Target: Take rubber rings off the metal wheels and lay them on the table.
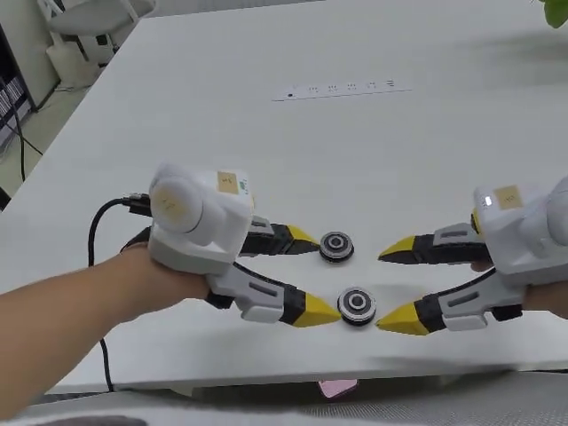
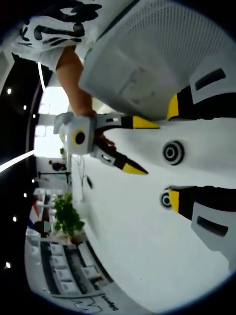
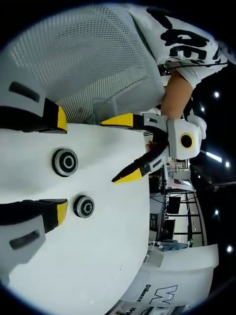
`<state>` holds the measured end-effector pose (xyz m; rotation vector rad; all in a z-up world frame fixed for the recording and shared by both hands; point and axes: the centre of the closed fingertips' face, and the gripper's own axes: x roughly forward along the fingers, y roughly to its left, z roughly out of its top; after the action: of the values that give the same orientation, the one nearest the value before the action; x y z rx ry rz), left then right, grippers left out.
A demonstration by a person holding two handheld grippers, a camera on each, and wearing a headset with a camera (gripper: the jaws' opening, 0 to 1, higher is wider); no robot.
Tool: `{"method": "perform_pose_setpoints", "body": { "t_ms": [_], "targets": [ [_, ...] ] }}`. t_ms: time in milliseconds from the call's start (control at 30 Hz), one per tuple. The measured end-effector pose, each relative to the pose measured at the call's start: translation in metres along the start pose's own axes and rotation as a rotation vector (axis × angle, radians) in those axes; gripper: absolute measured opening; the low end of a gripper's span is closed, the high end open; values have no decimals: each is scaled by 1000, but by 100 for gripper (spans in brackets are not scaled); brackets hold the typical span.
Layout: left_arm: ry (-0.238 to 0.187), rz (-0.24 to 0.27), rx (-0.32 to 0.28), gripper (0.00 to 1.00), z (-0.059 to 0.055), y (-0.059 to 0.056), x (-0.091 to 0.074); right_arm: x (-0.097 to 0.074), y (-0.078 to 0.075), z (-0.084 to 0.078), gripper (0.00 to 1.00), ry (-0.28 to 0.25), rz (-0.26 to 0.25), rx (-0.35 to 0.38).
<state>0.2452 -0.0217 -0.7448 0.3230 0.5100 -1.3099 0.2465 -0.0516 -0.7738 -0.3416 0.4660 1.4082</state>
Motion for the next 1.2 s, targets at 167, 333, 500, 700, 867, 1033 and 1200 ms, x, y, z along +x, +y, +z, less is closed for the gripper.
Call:
{"method": "perform_pose_setpoints", "body": {
  "t_ms": [167, 333, 500, 700, 867, 1033, 1200],
  "targets": [
    [-1, -20, -21, 48, -2, -2, 5, 1, 1, -2, 50, 4, -1, -3],
    [23, -30, -10, 46, -6, -4, 11, 2, 1, -4, 49, 5, -1, 1],
    [37, -42, -20, 43, -9, -5, 19, 3, 1, -8, 48, 6, 1, 8],
    [58, -47, -11, 37, -14, -7, 25, 3, 1, -9, 47, 6, -1, 13],
    [66, -48, -10, 34, -15, -7, 30, 3, 2, -10, 47, 5, -1, 15],
    [80, -42, -6, 31, -17, -6, 35, 4, 3, -9, 47, 3, -4, 16],
    [103, -36, -2, 26, -22, -5, 40, 5, 5, -9, 46, 7, -2, 13]
  ]
}}
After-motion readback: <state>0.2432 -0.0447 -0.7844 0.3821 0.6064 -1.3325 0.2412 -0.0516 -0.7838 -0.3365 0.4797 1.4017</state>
